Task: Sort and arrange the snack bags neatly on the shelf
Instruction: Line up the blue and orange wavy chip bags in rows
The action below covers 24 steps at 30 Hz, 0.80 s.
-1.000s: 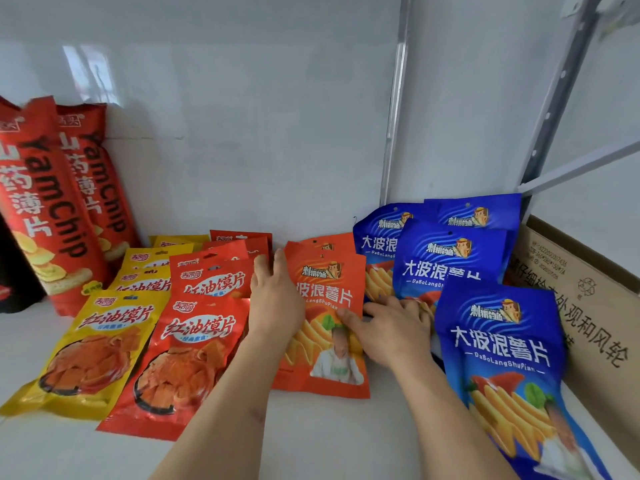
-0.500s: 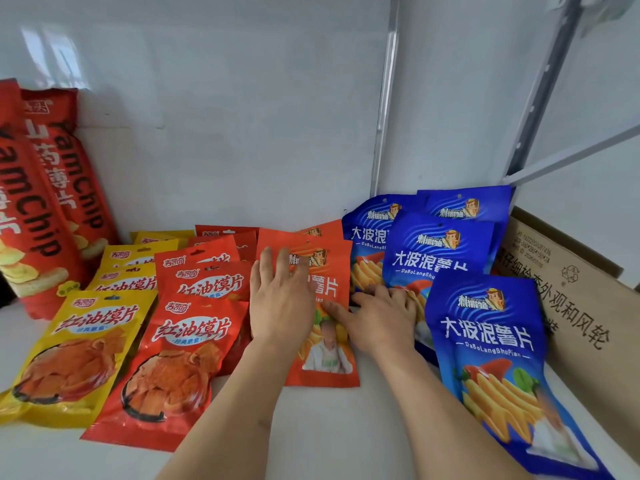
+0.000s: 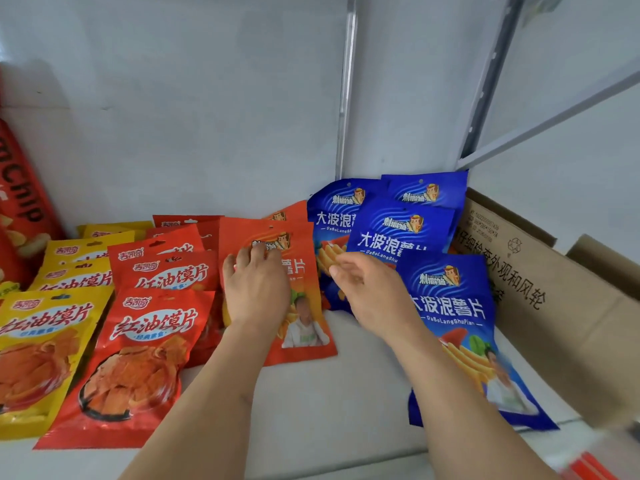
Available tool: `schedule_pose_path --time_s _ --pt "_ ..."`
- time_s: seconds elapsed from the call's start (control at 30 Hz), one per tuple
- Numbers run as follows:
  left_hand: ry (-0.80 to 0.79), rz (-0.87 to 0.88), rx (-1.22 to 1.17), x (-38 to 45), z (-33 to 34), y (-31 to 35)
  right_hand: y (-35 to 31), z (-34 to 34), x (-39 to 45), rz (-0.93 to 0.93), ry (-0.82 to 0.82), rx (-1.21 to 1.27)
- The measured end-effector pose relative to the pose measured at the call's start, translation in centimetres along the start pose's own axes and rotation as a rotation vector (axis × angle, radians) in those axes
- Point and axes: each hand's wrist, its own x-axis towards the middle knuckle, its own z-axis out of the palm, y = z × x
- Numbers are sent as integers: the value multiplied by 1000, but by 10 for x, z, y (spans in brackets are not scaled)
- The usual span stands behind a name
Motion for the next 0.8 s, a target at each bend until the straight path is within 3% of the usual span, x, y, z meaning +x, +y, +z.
schedule_pose_path --time_s 0.13,0.3,0.4,0.47,0.53,0.6,0.8 --pt "50 21 13 -4 -12 9 17 -43 -28 33 143 72" --pt "141 190 -171 -20 -34 55 67 -79 -66 281 320 -146" --pt "-254 122 -502 -39 -50 97 85 -81 -76 423 276 -244" --pt "-420 96 -429 -50 -47 117 91 -78 -78 482 237 -236" --pt "-487 72 -336 -57 -41 126 95 -75 -77 513 222 -175" --pt "-538 37 -410 -59 -33 130 97 -72 -75 495 238 -121" --pt "-700 -137 -1258 -61 -21 110 88 -57 -67 304 356 117"
